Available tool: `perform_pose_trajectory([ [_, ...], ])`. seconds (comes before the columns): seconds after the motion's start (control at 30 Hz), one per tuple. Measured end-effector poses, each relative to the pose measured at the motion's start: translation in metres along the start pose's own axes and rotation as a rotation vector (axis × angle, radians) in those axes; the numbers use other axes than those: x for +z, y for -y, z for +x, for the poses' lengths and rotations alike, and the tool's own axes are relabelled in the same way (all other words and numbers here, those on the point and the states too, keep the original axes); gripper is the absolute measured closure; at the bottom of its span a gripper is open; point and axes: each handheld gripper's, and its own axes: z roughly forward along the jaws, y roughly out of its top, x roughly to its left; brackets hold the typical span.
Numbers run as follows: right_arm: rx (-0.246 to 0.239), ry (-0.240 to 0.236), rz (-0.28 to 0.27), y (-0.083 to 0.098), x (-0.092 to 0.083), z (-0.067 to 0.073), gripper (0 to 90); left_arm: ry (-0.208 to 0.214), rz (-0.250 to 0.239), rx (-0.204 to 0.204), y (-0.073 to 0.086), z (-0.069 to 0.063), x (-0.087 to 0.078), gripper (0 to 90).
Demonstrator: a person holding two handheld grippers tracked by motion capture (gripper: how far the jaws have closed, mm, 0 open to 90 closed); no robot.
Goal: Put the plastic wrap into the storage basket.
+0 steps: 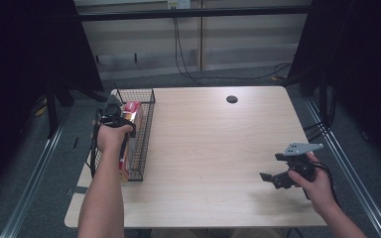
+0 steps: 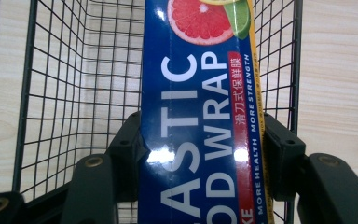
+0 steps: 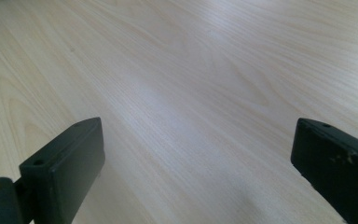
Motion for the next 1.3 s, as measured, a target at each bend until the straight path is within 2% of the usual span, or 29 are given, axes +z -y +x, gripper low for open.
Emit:
perform_pose_trajectory([
  [0.17, 0.0, 0.003, 0.003, 0.0001, 0.0005, 0.0001, 2.5, 0.002, 0.005, 0.022, -0.0006, 0.0026, 0.0022, 43.1],
  [0.2, -0.004, 0.005, 0.005, 0.0002, 0.001, 0.0, 2.5, 0.001, 0.002, 0.014, -0.0004, 0.0023, 0.0026, 43.0],
  [0.33, -0.002, 0.003, 0.005, -0.0002, 0.0013, 0.0005, 2.5, -0.024, 0.01, 0.03, -0.0002, 0.004, 0.0057, 42.6],
  [0.37, -0.001, 0.0, 0.004, -0.0002, 0.0012, 0.0007, 2.5, -0.019, 0.015, 0.001, 0.001, 0.0036, 0.0086, 42.3],
  [0.6, 0.001, 0.002, 0.002, -0.0003, 0.0011, -0.0001, 2.5, -0.024, 0.016, 0.001, 0.0005, 0.003, 0.0091, 40.7],
  [0.67, 0.003, 0.002, 0.003, -0.0003, 0.0009, 0.0001, 2.5, -0.024, 0.017, 0.008, 0.0004, 0.0031, 0.0092, 40.3],
  [0.7, 0.004, -0.001, 0.005, -0.0005, 0.0006, 0.0, 2.5, -0.029, 0.018, 0.026, 0.0001, 0.0041, 0.0092, 40.3],
  [0.83, -0.004, 0.004, 0.002, -0.0004, 0.0002, -0.0008, 2.5, -0.028, 0.01, 0.024, 0.0007, 0.0034, 0.0089, 37.6],
  [0.93, -0.001, 0.001, 0.001, 0.0002, -0.0002, -0.0001, 2.5, -0.025, -0.005, 0.007, 0.0011, 0.0024, 0.0078, 35.0],
  [0.97, 0.002, 0.001, 0.002, 0.0003, -0.0006, 0.0, 2.5, -0.027, -0.002, 0.025, 0.0004, 0.0031, 0.0072, 34.6],
  [1.03, 0.0, 0.008, 0.001, 0.0009, -0.0015, -0.0007, 2.5, -0.03, -0.008, 0.031, -0.0003, 0.0022, 0.0059, 30.7],
  [1.07, 0.0, 0.008, 0.001, 0.0009, -0.0015, -0.0007, 2.5, -0.021, -0.014, 0.019, 0.0001, 0.0004, 0.0058, 30.7],
  [1.23, 0.003, 0.008, 0.004, 0.0011, -0.0013, -0.0007, 2.5, -0.02, -0.018, 0.055, -0.0005, -0.004, 0.0024, 24.9],
  [1.3, 0.001, 0.008, 0.004, 0.0011, -0.001, -0.0006, 2.5, -0.016, -0.02, 0.05, -0.0004, -0.0053, 0.0014, 23.9],
])
